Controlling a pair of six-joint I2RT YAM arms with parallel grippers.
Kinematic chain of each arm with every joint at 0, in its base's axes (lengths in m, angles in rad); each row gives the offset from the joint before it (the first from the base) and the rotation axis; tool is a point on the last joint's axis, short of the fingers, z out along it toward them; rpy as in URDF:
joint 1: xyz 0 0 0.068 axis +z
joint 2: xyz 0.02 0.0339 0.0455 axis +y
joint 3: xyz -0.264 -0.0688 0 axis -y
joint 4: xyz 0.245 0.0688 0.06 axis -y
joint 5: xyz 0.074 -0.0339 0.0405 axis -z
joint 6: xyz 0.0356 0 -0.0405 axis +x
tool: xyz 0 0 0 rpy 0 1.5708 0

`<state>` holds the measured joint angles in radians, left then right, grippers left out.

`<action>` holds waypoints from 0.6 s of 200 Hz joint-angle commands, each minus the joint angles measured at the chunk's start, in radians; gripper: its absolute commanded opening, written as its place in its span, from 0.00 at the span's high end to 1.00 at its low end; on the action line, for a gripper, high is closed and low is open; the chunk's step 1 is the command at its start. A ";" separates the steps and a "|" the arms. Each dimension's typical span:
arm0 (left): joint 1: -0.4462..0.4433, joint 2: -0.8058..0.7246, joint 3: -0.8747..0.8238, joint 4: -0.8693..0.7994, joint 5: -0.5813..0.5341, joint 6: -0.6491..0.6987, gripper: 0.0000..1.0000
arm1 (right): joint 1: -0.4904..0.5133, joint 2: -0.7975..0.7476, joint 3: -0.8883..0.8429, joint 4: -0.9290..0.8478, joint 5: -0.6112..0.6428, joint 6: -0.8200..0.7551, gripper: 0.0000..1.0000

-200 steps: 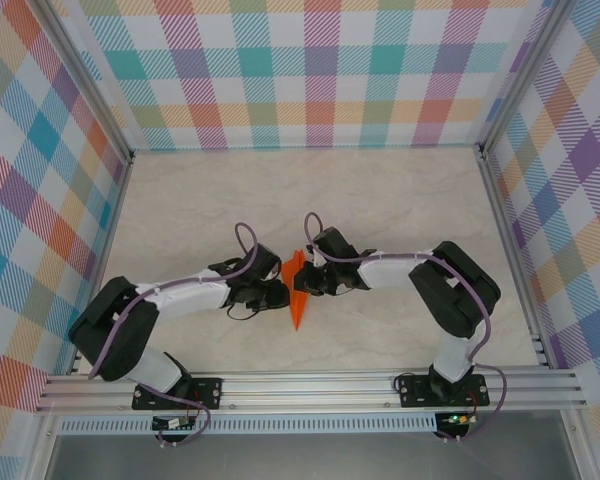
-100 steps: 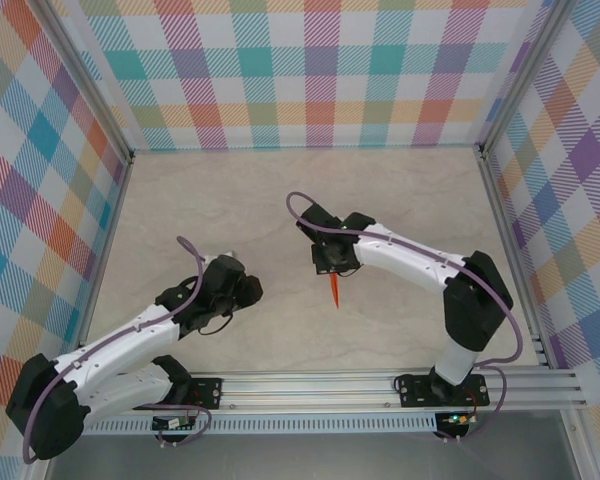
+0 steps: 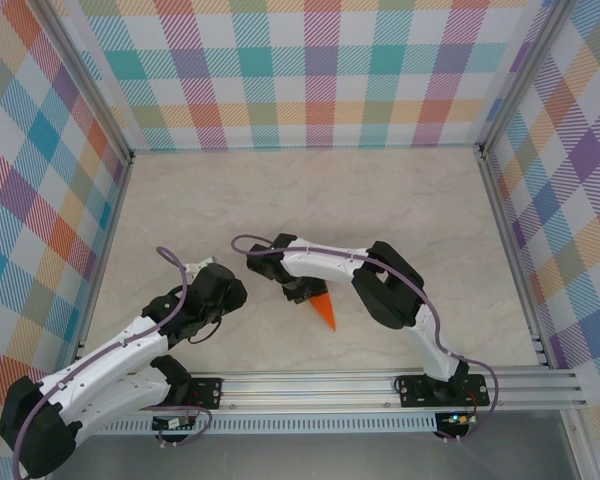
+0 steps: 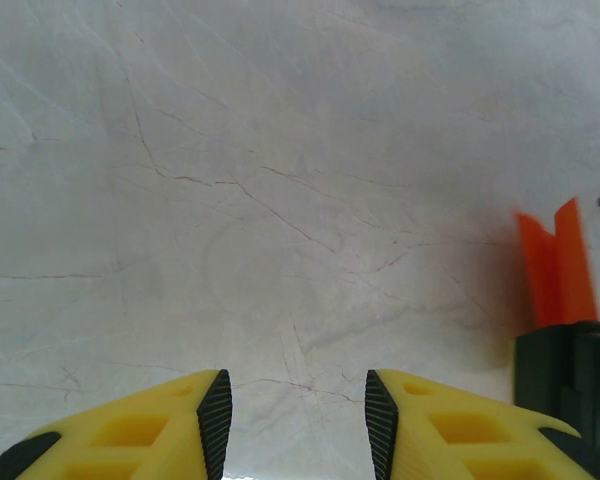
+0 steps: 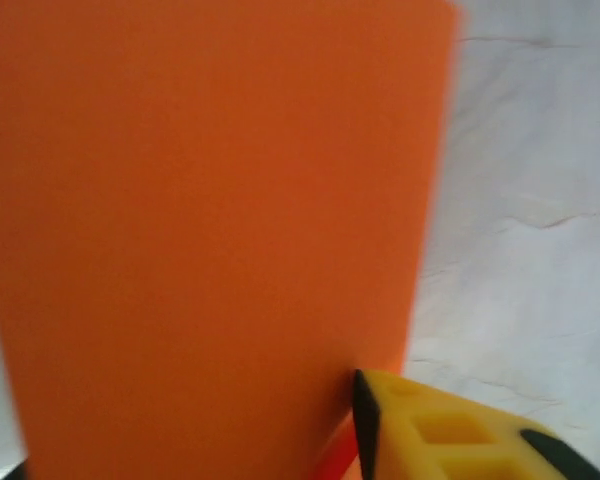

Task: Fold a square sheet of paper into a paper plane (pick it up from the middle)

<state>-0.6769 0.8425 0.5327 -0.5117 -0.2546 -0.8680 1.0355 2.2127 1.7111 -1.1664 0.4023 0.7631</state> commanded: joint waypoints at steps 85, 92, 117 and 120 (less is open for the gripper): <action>0.023 0.049 -0.013 0.092 0.149 0.052 0.50 | -0.067 -0.531 -0.472 0.611 -0.451 -0.068 0.19; 0.024 0.065 -0.011 0.114 0.175 0.058 0.49 | -0.086 -0.568 -0.528 0.660 -0.483 -0.071 0.21; 0.024 0.154 -0.001 0.195 0.280 0.058 0.49 | -0.184 -0.668 -0.710 0.812 -0.605 -0.047 0.51; 0.024 0.165 0.000 0.204 0.290 0.058 0.49 | -0.197 -0.675 -0.731 0.838 -0.634 -0.045 0.54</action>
<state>-0.6685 0.9436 0.5259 -0.4110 -0.0906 -0.8322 0.9203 1.5852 1.1236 -0.5346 -0.0498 0.6983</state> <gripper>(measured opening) 0.507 0.575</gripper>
